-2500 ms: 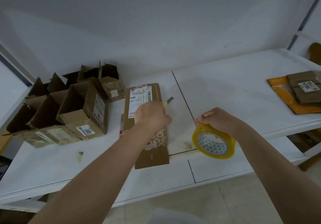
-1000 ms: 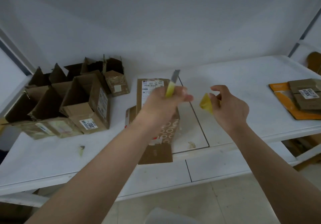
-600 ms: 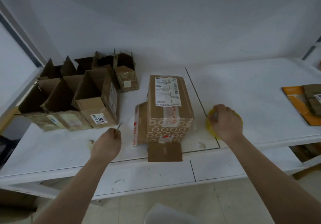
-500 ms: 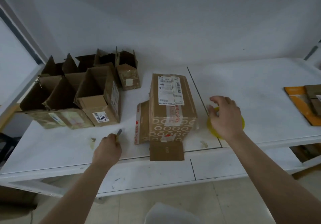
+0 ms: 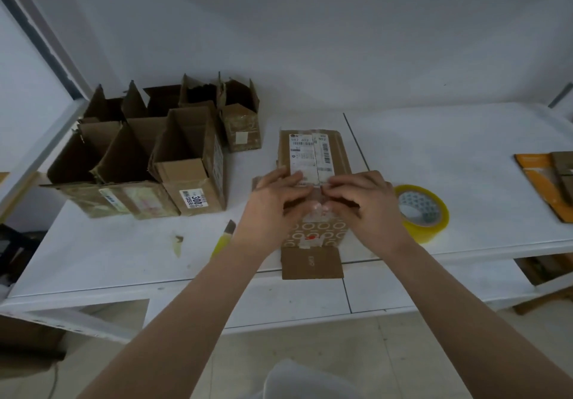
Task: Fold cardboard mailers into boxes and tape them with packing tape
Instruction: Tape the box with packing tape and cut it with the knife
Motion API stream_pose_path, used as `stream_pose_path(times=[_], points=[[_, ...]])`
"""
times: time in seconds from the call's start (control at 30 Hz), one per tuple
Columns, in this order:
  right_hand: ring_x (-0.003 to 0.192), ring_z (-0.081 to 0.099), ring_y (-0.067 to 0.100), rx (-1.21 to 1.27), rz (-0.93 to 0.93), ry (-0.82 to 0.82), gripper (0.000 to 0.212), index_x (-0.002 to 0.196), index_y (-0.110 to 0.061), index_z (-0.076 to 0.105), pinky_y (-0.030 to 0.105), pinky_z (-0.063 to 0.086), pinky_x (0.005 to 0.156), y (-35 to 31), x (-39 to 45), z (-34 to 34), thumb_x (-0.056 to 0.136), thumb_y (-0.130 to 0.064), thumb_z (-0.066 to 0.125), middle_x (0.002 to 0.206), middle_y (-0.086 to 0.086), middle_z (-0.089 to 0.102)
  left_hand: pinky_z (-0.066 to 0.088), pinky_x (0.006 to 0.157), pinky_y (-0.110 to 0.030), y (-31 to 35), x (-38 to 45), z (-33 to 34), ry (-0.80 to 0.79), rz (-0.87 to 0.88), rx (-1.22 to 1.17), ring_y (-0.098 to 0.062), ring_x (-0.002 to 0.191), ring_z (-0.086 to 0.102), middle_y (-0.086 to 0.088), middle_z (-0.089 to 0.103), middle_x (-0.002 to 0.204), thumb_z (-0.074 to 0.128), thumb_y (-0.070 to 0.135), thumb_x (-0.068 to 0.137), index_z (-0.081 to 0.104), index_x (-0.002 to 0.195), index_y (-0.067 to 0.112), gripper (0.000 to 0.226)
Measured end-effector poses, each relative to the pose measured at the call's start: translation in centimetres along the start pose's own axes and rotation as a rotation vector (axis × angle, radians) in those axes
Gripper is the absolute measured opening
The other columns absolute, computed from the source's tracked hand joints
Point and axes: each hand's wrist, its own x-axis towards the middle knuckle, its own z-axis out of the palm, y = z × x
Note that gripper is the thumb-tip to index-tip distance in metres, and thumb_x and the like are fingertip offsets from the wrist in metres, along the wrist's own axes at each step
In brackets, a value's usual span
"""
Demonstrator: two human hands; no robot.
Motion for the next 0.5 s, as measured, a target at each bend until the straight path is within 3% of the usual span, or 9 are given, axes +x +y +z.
stream_pose_path(times=[0.1,0.17,0.23,0.33,0.4,0.5], points=[[0.097,0.058,0.026,-0.055,-0.055,-0.007,0.039,0.101,-0.02,0.077,0.037,0.042,0.079,-0.2,-0.3,0.5,0.082,-0.048,0.058,0.111,-0.008,0.07,0.03,0.115,-0.04,-1.5,-0.7,-0.2,0.011,-0.008,-0.045,-0.025,0.138,0.038,-0.006,0.057,0.136,0.076,0.018,0.08,0.068,0.119,0.015,0.04],[0.099,0.054,0.023,-0.085,-0.082,-0.016,0.038,0.104,-0.021,0.076,0.036,0.041,0.08,0.0,-0.3,0.5,0.081,-0.047,0.061,0.114,-0.008,0.069,0.029,0.116,-0.042,-1.7,-0.8,-0.1,-0.008,0.009,-0.035,-0.026,0.14,0.036,-0.006,0.054,0.139,0.076,0.016,0.079,0.066,0.122,0.016,0.044],[0.101,0.047,0.019,-0.117,-0.119,-0.044,0.036,0.111,-0.021,0.074,0.037,0.04,0.082,0.4,-0.6,0.3,0.078,-0.037,0.072,0.12,-0.008,0.067,0.027,0.118,-0.039,-1.7,-0.8,0.0,-0.006,0.024,-0.021,-0.025,0.141,0.034,-0.006,0.052,0.14,0.076,0.015,0.08,0.065,0.124,0.016,0.045],[0.105,0.043,0.016,-0.152,-0.115,-0.088,0.053,0.125,-0.024,0.066,0.037,0.038,0.084,0.6,-1.6,0.1,0.074,-0.022,0.081,0.131,-0.01,0.061,0.023,0.118,-0.032,-1.7,-1.2,0.1,-0.004,0.041,-0.044,-0.021,0.143,0.03,-0.004,0.049,0.144,0.075,0.012,0.082,0.062,0.127,0.018,0.048],[0.105,0.045,0.016,-0.153,-0.087,-0.087,0.05,0.125,-0.024,0.066,0.04,0.041,0.084,0.2,-1.8,0.0,0.077,-0.033,0.076,0.132,-0.01,0.06,0.022,0.118,-0.032,-1.9,-1.4,0.2,-0.007,0.046,-0.056,-0.018,0.144,0.027,-0.003,0.046,0.145,0.073,0.01,0.083,0.06,0.129,0.018,0.049],[0.099,0.055,0.022,-0.141,-0.018,-0.052,0.049,0.115,-0.024,0.071,0.04,0.042,0.082,-1.1,-1.4,0.0,0.082,-0.055,0.054,0.124,-0.01,0.065,0.019,0.116,-0.025,-1.8,-1.3,0.2,0.008,0.053,-0.063,-0.019,0.144,0.028,-0.004,0.048,0.145,0.071,0.013,0.085,0.062,0.128,0.02,0.045]])
